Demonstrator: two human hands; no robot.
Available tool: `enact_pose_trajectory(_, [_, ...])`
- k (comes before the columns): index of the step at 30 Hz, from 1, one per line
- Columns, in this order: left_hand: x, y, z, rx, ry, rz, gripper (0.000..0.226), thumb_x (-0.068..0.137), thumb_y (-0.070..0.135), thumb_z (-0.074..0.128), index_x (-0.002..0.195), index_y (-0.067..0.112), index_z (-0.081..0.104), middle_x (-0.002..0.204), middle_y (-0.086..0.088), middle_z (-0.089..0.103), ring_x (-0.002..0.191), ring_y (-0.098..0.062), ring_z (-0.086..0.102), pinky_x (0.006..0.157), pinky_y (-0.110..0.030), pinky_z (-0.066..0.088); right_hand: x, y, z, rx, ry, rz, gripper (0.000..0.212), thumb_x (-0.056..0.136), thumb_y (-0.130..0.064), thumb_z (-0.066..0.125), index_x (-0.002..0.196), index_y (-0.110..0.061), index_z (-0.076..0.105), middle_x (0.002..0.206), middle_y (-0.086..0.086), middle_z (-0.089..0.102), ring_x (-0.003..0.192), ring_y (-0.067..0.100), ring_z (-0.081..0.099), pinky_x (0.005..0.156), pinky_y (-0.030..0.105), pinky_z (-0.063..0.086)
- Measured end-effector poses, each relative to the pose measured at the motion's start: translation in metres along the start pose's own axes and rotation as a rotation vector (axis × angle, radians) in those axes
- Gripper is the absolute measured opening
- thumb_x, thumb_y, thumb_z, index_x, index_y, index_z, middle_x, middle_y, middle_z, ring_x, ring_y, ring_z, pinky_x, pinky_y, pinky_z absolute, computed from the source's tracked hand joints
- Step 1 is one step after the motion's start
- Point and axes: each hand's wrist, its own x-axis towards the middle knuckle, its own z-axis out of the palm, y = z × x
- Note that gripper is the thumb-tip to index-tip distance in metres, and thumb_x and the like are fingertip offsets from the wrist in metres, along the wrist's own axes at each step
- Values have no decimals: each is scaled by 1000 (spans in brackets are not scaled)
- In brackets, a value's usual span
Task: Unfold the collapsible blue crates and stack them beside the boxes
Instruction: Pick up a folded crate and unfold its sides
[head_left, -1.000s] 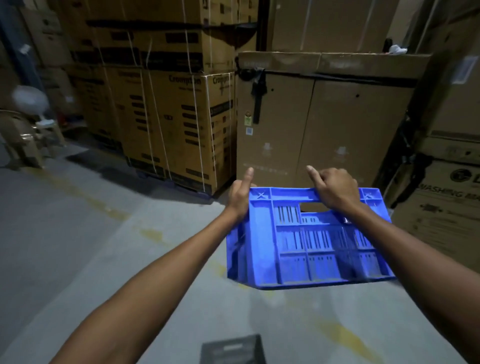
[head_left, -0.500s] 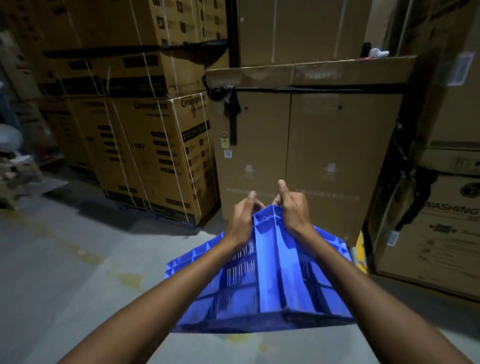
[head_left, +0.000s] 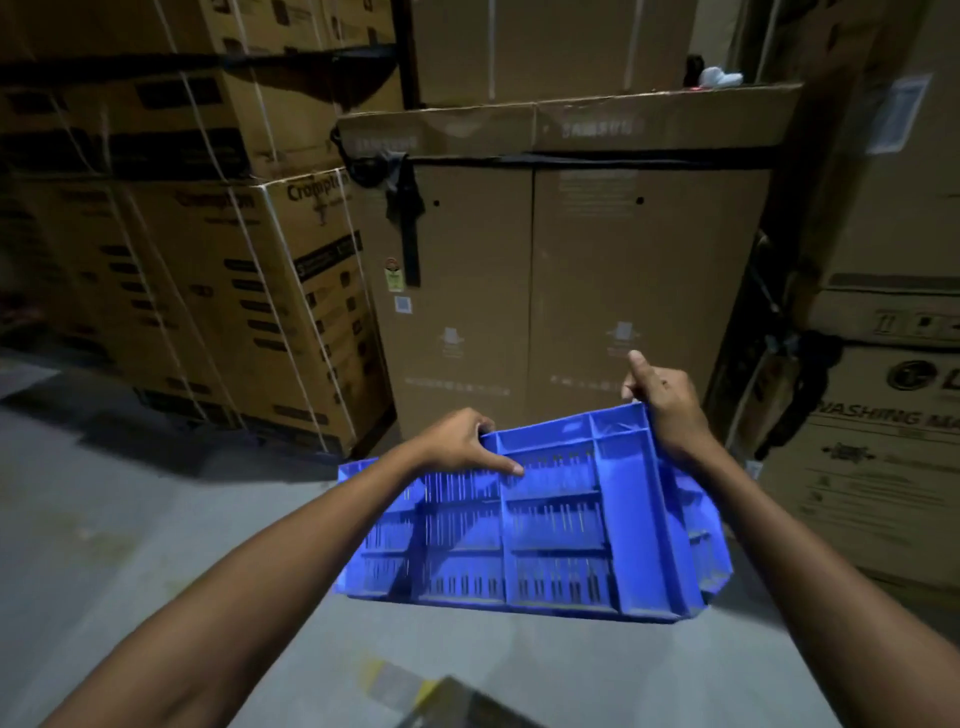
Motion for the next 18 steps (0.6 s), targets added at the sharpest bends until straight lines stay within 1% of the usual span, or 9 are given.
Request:
enact_pose_trajectory(2, [23,10,10,-1,42,40,56,59,61,84,59,17,50,49,1,46,44,-14,41,44,-24,24,18,3,-23,-138,-201,92,74,78,-80,47,61,-11,68,59,0,61,57,11,52,65,33,39])
enact_pose_trajectory(3, [36,14,14,17,64,53,59,58,64,83,59,16,47,49,1,44,44,-14,39,43,-25,24,26,2,-31,-265,-324,132,69,75,-81,50,63,-16,69,62,-3,65,60,11,56,67,34,42])
enact_pose_trajectory(6, [82,21,20,152,129,83,65,57,69,79,55,16,40,48,0,36,45,-17,34,46,-30,23,49,5,-36,-737,-676,205,50,70,-75,66,70,-24,68,70,-10,67,69,11,63,66,32,46])
enact_pose_trajectory(8, [112,24,19,278,162,107,70,55,76,74,52,15,39,46,-1,35,45,-21,36,47,-33,24,65,22,-29,-904,-810,273,49,59,-69,77,77,-25,69,73,-10,68,74,15,66,67,30,50])
enact_pose_trajectory(11, [147,24,10,436,135,159,73,55,81,68,52,16,36,46,1,36,46,-21,39,48,-33,26,91,56,-19,-929,-925,441,59,46,-63,86,83,-19,76,78,-6,74,77,18,71,75,36,59])
enact_pose_trajectory(13, [167,18,1,506,90,189,76,54,85,65,54,16,32,46,1,34,46,-22,40,48,-32,27,107,73,-9,-871,-964,523,58,48,-57,89,85,-14,78,81,-2,76,78,20,73,76,38,60])
enact_pose_trajectory(15, [187,6,-10,548,10,192,79,49,87,65,56,14,36,47,0,39,49,-24,46,48,-32,30,120,90,4,-837,-923,519,58,51,-51,91,88,-9,77,83,0,76,78,19,72,72,38,60])
enact_pose_trajectory(16, [200,-4,-15,570,-67,192,78,47,84,69,59,12,40,50,0,44,53,-24,49,50,-32,32,127,99,13,-817,-890,497,58,51,-49,91,89,-7,76,84,1,76,78,20,72,71,39,60])
enact_pose_trajectory(18, [220,-25,-23,608,-253,167,73,46,73,80,72,11,52,60,0,54,61,-23,53,54,-33,40,140,124,32,-783,-835,445,54,53,-41,92,88,-5,74,85,5,75,78,20,71,70,40,59])
